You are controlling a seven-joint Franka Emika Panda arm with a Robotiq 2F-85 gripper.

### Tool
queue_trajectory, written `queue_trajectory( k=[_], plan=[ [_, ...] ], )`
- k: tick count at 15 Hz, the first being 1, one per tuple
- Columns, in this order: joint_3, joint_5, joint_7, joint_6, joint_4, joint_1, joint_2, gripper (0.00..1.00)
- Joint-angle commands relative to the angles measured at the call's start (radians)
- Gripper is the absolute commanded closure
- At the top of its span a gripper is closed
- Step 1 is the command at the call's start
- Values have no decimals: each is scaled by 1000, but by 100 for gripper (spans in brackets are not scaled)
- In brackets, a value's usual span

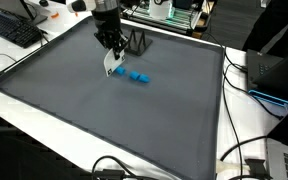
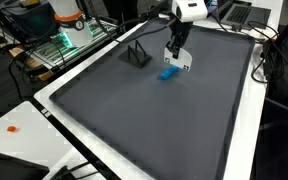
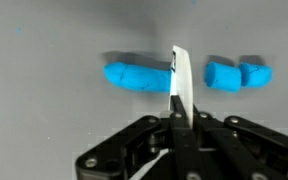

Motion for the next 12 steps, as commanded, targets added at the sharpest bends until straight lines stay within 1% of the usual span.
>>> queue_trajectory(
  k=[1,12],
  plan=[
    [4,-5,-13,0,-7,-10,9,99],
    [4,-40,-28,24,-20,1,62,99]
  ],
)
